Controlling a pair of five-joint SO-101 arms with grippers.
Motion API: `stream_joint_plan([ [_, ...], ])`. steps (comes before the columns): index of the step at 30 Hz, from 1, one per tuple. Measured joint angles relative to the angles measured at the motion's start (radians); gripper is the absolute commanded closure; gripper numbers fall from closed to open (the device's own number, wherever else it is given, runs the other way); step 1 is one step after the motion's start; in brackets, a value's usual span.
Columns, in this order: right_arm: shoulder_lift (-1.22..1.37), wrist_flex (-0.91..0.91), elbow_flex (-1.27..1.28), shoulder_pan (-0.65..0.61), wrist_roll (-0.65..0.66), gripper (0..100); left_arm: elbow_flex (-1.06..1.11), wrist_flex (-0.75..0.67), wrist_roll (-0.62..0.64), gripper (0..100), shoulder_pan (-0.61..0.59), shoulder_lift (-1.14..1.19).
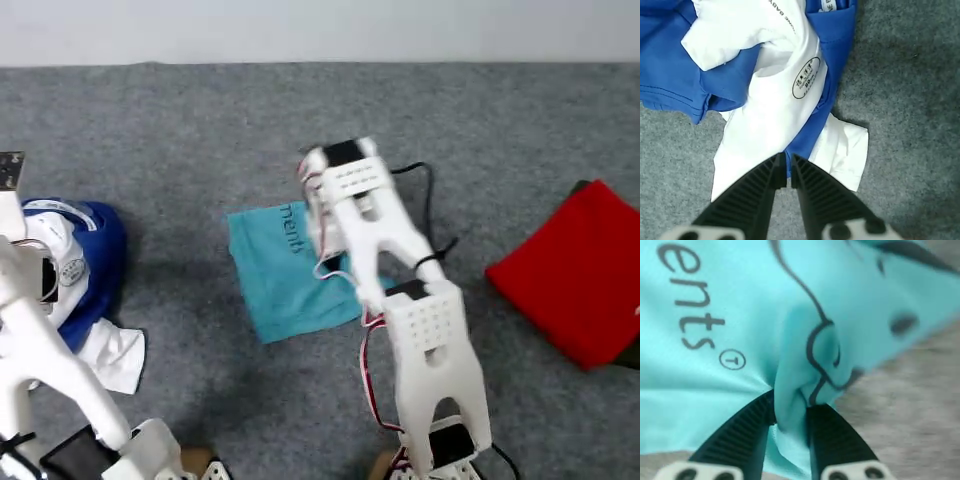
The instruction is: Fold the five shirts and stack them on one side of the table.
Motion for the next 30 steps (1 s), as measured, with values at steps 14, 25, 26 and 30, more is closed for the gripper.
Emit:
stream_joint_plan([
  [14,-0.023,-0.427,0.002,0.210,0.971,98.3,0.000,0.000,0.000,96,0.000,0.000],
  [25,-0.002,-0.393,-0.048,0.219,0.626,77.3,0.000,0.000,0.000,96,0.043,0.000],
  [26,-0.005,-0.368,-0.064,0.226,0.572,77.2,0.000,0.000,0.000,96,0.054,0.000],
  [30,-0.014,-0.281,-0.150,0.249,0.330,77.2,0.000,0.000,0.000,96,0.084,0.000],
])
